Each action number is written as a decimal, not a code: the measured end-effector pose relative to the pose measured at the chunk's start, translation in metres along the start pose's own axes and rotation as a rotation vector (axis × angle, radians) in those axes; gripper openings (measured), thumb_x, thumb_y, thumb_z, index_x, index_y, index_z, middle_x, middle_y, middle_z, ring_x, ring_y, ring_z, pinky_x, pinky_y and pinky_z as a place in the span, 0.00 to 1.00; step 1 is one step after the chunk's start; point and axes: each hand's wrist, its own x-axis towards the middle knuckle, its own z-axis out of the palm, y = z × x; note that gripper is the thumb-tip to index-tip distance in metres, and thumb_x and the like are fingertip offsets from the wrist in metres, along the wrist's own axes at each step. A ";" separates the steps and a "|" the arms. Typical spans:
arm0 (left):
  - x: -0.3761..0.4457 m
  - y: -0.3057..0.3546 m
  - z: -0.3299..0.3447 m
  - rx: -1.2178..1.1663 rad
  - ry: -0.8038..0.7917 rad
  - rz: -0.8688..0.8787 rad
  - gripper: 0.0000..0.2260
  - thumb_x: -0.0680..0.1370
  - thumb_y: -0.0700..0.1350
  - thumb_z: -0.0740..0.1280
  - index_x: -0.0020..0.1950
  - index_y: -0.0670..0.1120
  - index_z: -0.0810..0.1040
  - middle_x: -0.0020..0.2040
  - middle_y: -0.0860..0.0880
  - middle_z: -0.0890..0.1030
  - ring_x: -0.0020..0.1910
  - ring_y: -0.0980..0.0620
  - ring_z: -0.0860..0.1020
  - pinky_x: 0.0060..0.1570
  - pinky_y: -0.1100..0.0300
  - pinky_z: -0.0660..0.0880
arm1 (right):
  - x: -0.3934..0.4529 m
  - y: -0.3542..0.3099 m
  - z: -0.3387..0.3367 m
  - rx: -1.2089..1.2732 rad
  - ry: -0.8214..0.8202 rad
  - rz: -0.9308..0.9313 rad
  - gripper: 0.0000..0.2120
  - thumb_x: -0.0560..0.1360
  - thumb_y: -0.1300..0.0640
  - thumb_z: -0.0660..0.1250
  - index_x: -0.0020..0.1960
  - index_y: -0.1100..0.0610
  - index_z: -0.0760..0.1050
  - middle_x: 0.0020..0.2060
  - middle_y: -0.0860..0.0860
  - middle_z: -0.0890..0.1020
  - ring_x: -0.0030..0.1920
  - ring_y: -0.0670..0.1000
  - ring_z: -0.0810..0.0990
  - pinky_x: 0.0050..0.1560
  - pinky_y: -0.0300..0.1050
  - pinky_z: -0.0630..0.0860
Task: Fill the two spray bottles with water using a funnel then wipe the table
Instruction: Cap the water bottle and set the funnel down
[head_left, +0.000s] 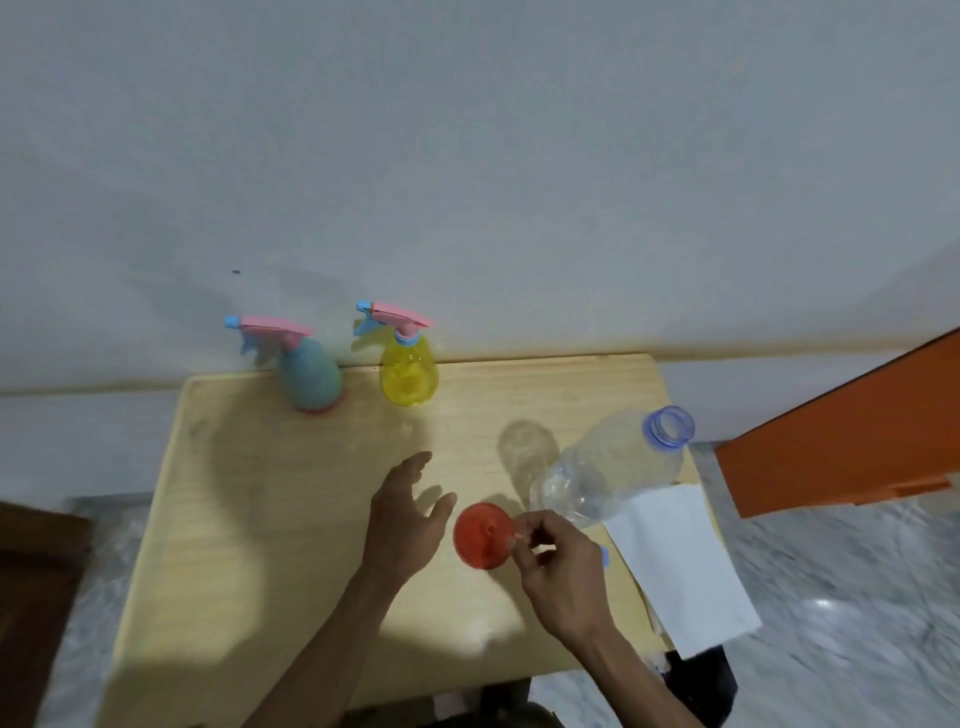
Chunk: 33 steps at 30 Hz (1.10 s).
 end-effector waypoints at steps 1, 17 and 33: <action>-0.007 0.012 0.004 -0.031 0.005 0.030 0.27 0.72 0.43 0.77 0.70 0.48 0.74 0.65 0.49 0.79 0.58 0.55 0.77 0.59 0.62 0.75 | -0.003 0.011 -0.006 -0.025 0.021 0.009 0.10 0.74 0.63 0.73 0.42 0.48 0.79 0.38 0.42 0.83 0.42 0.42 0.81 0.38 0.31 0.74; -0.058 0.164 0.052 -0.257 0.009 0.288 0.38 0.69 0.58 0.79 0.75 0.60 0.65 0.71 0.58 0.75 0.68 0.61 0.74 0.65 0.51 0.77 | 0.015 0.103 -0.062 -0.818 -0.103 0.009 0.14 0.81 0.43 0.60 0.60 0.46 0.80 0.59 0.46 0.81 0.61 0.55 0.72 0.56 0.51 0.66; -0.055 0.163 0.053 -0.330 0.010 0.255 0.34 0.68 0.50 0.79 0.69 0.64 0.69 0.61 0.59 0.79 0.62 0.62 0.76 0.59 0.54 0.79 | 0.031 0.005 -0.139 0.143 0.362 -0.158 0.14 0.81 0.52 0.67 0.65 0.56 0.78 0.58 0.51 0.81 0.59 0.53 0.80 0.53 0.41 0.76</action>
